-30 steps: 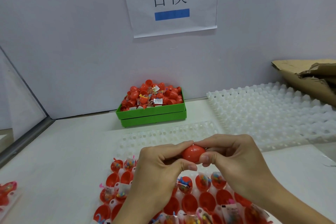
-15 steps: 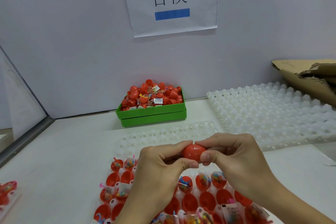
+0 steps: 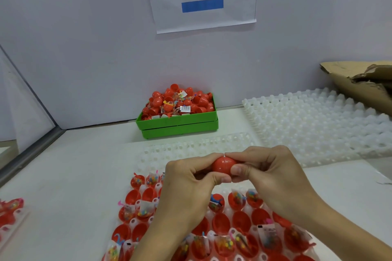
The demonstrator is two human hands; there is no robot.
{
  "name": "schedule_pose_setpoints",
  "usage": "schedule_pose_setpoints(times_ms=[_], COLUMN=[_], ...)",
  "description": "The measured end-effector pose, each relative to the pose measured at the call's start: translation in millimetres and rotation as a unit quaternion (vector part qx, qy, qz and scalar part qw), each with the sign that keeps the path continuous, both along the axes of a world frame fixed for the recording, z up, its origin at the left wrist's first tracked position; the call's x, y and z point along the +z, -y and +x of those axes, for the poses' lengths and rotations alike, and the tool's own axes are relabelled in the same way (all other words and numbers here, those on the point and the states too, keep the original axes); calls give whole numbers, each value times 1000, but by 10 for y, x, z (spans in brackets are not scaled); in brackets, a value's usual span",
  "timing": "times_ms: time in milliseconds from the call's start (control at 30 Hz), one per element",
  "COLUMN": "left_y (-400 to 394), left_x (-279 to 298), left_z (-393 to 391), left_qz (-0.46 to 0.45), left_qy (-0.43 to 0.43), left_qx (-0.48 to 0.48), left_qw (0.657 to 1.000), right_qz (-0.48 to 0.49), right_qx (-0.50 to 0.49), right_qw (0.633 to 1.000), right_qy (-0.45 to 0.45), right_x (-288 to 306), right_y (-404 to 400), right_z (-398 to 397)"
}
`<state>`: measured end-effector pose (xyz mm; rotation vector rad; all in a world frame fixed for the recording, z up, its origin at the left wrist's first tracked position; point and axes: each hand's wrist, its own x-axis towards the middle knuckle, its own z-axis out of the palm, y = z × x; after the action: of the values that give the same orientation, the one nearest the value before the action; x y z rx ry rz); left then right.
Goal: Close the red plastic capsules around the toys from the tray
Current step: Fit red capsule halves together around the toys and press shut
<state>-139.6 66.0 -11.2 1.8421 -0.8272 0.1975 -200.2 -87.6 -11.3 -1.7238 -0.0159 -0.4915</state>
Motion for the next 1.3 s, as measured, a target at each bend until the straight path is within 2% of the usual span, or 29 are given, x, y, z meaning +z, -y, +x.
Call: schedule_pose_setpoints(times_ms=[100,167,267,333,400,467,500,567,633,700,767,933,1067,1233,1300], left_y=[-11,-20,2,21,21,-5,-34,-83,-95,-65,-24,30,46,66,78], left_x=[16,-6,-40,-48,-34,-14,-10,-25,-58,-82,-93,-121,-105,-100,-103], left_z=[-3,1,-20,-50,-47,3,34,121,156,127,78,17,-3,6,12], left_qz=[12,57,148,171,126,37,-4,-71,-110,-115,-120,-149,-164,-150,-149], left_qy=[60,123,246,272,209,62,-22,-152,-248,-268,-249,-228,-242,-272,-292], left_qx=[10,21,49,57,47,8,-18,-76,-151,-210,-227,-159,-144,-134,-136], left_qw=[998,991,957,945,969,997,1000,983,951,933,934,949,945,941,935], right_qz=[-39,-64,-104,-93,-43,20,38,52,82,93,87,65,57,82,85], right_qx=[22,34,19,18,32,47,43,32,69,106,118,142,136,109,128], right_qw=[999,997,994,995,998,998,998,998,994,990,989,985,986,990,988], right_qy=[-14,-29,-37,-42,-42,-34,-28,-17,2,18,32,70,80,42,32], right_x=[60,63,6,-8,-12,-14,-14,-20,-5,-7,-14,-4,-12,-67,-65], right_y=[-26,-79,-143,-142,-119,-85,-68,-13,5,-2,-7,-25,-30,-22,-2], right_z=[-62,-75,-63,-46,-46,-41,-37,-27,-20,-25,-27,-30,-18,31,23])
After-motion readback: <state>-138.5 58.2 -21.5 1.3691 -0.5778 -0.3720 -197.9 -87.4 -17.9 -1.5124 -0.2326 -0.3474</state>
